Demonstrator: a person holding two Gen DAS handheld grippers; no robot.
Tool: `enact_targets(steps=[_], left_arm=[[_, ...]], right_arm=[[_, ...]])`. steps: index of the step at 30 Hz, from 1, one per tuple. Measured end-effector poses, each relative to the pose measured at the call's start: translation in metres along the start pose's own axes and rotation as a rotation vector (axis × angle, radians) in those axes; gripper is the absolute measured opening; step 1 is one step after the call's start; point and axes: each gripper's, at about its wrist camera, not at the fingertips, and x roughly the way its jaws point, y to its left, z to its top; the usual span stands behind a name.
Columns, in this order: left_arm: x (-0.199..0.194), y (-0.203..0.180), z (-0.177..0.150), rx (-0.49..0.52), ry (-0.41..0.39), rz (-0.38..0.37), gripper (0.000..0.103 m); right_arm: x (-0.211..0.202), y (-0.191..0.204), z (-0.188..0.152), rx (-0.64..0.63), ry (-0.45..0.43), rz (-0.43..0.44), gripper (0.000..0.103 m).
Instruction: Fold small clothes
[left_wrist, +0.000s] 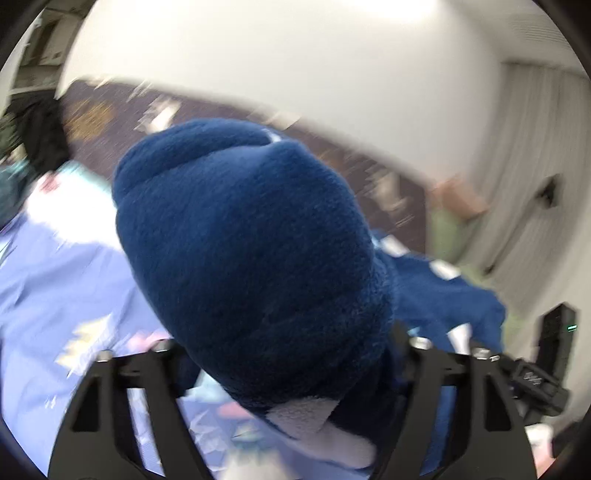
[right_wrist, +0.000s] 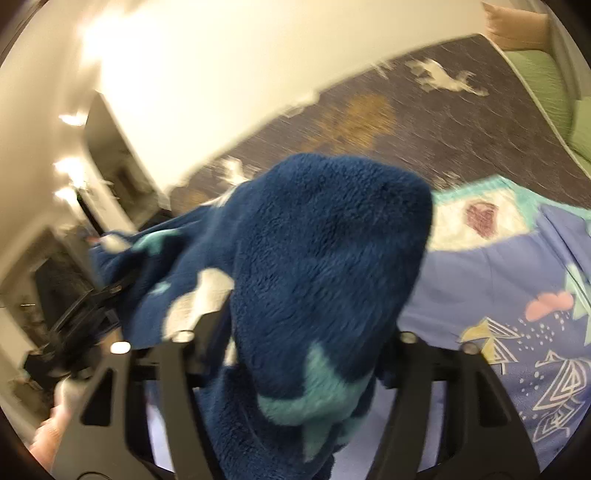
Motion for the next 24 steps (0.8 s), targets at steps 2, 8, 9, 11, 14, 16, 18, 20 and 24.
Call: enact_targets(steps=[2, 8, 9, 11, 14, 16, 18, 20, 24], left_arm=[[0.037, 0.03, -0.03, -0.046, 0.207, 0.102, 0.086], [0.055, 0.063, -0.098, -0.022, 0.373, 0.117, 0.084], [0.052, 0.064, -0.1, -0.035, 0.368, 0.098, 0.084], [0.036, 0.06, -0.103, -0.055, 0.333, 0.055, 0.084], [0.001, 0.051, -0.11, -0.037, 0.283, -0.011, 0.085], [-0.032, 0.037, -0.12, 0.009, 0.256, -0.054, 0.085], [-0.058, 0.022, -0.126, 0.062, 0.226, -0.091, 0.087], [-0.095, 0.002, -0.139, 0.127, 0.178, -0.124, 0.092], [-0.177, -0.038, -0.169, 0.214, 0.03, -0.161, 0.102]], right_arm=[[0.045, -0.013, -0.025, 0.048, 0.138, -0.162, 0.08], [0.065, -0.06, -0.089, 0.192, 0.252, -0.143, 0.074], [0.06, -0.064, -0.088, 0.225, 0.254, -0.144, 0.074], [0.047, -0.061, -0.084, 0.194, 0.245, -0.184, 0.074], [0.012, -0.042, -0.091, 0.07, 0.213, -0.196, 0.074], [-0.024, -0.026, -0.106, -0.011, 0.193, -0.177, 0.074], [-0.064, -0.013, -0.126, -0.064, 0.165, -0.165, 0.074], [-0.102, 0.004, -0.145, -0.145, 0.119, -0.181, 0.077], [-0.185, 0.049, -0.181, -0.299, -0.07, -0.257, 0.101]])
